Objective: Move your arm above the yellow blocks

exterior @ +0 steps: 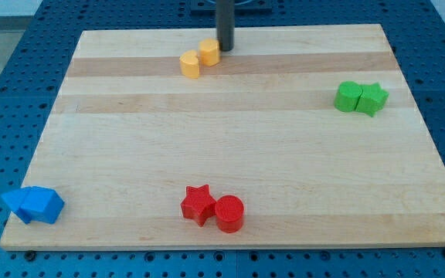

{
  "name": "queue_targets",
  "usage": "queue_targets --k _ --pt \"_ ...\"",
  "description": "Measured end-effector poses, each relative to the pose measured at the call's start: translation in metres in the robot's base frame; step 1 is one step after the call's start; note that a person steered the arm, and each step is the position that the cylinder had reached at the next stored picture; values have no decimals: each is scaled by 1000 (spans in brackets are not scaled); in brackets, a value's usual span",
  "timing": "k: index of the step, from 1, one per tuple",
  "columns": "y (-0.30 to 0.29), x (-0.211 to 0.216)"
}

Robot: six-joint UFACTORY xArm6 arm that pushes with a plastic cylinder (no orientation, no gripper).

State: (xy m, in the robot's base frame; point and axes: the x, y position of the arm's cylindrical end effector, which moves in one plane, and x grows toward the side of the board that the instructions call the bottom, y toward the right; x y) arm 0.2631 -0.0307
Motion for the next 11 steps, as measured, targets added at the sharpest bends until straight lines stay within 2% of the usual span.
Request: queue_targets --k 1,2,3,4,5,6,7,8,9,11 --pt "-16 46" --pt "-20 56" --pt "13 41" --pt "42 2" --pt "35 -3" --pt "4 4" --pt "-11 29" --pt "-21 61" --pt "-12 64" --pt "-4 -2"
